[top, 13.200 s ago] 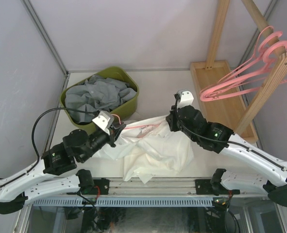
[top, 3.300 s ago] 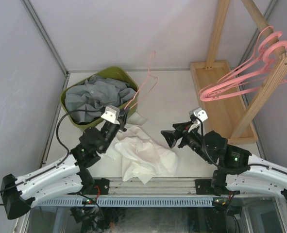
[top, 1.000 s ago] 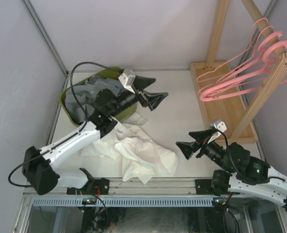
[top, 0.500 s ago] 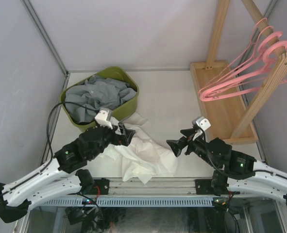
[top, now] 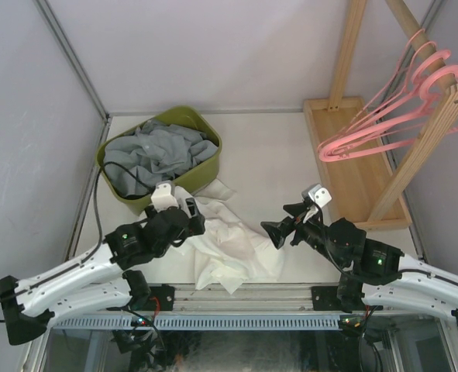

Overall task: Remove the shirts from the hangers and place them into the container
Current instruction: Pick up the shirt from the center of the board.

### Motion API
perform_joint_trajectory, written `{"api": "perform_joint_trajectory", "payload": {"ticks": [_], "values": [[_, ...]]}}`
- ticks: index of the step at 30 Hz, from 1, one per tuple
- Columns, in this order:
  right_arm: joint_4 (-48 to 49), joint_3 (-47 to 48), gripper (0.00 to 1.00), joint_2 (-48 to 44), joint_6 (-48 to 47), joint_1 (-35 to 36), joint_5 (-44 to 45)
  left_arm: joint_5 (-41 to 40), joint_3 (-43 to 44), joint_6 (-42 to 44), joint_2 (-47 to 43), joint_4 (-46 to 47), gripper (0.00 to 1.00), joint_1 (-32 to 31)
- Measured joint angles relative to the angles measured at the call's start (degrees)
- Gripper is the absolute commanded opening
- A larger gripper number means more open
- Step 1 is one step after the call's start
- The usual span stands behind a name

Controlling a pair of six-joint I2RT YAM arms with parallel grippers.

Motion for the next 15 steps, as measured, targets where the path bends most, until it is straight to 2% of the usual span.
{"api": "perform_joint_trajectory", "payload": {"ticks": [3, 8, 15], "values": [[0.5, 0.0, 0.81, 0.0, -0.2, -0.2, 0.0, 0.7, 0.0, -0.2, 5.3, 4.1, 1.00, 1.6], [0.5, 0.0, 0.81, -0.4, 0.2, -0.3, -0.2, 4.5, 0.0, -0.5, 19.5, 9.0, 1.00, 6.1], [-0.2, 0.0, 0.81, -0.3, 1.0, -0.5, -0.2, 9.0, 0.0, 0.1, 32.1, 11.4, 1.00, 6.2]]}}
